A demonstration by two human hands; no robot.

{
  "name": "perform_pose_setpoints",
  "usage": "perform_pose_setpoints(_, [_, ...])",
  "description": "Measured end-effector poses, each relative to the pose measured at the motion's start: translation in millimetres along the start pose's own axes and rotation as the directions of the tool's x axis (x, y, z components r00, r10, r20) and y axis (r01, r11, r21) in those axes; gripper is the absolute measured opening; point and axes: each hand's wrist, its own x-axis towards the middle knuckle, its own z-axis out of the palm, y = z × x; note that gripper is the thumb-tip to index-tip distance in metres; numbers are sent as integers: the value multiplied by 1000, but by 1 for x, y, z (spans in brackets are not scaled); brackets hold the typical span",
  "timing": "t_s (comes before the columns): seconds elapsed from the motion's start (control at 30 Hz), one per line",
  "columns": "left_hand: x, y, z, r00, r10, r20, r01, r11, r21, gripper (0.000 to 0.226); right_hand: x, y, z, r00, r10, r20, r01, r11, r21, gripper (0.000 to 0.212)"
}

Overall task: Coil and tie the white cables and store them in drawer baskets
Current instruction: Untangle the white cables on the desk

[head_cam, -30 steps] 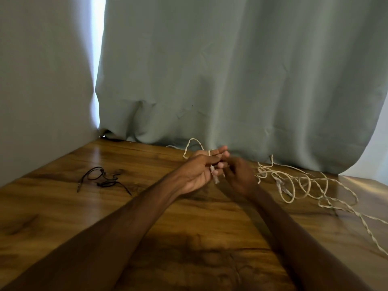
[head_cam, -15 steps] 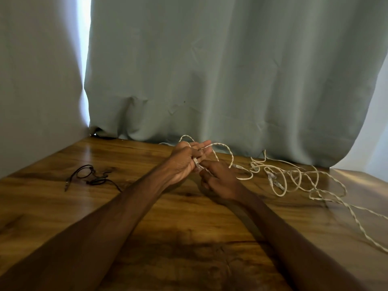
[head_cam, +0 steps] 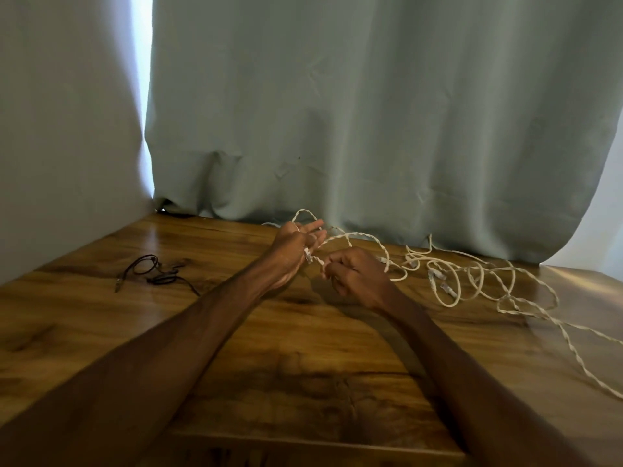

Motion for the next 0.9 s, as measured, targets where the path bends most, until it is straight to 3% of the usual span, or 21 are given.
perform_pose_setpoints(0.07, [4,1,-5,999,33,-39,-31,999,43,29,-2,-2,-3,1000,-15,14,15,1000,19,31])
perform_pose_setpoints(0.2, [9,1,-19,993,82,-85,-67,984,163,55,-7,-9,-4,995,-75,68,63,984,167,27])
perform_pose_setpoints(0.3, [-2,-2,-15,992,124,-35,-100,909,405,56,-7,-11,-1,990,-123,75,117,990,73,25])
perform_pose_setpoints(0.4, [-9,-8,-7,996,90,-6,-74,855,514,43,-6,-14,-3,975,-220,-22,219,974,-51,27])
perform_pose_setpoints(0.5, [-9,-10,-1,999,18,36,-34,856,516,29,-2,-8,-7,946,-297,-127,273,946,-176,25])
perform_pose_setpoints(0.57, [-14,-8,3,985,-89,147,12,887,462,54,1,0,-10,931,-309,-196,251,929,-274,26])
perform_pose_setpoints(0.73, [-19,-4,5,850,-427,309,268,855,445,71,0,13,-25,904,-319,-285,215,914,-343,36])
perform_pose_setpoints(0.83, [-21,-4,9,766,-499,405,277,825,493,88,0,23,-32,929,-247,-274,150,932,-331,40])
perform_pose_setpoints(0.9, [-26,-3,13,751,-505,425,302,835,459,76,1,30,-35,944,-206,-257,123,944,-306,41])
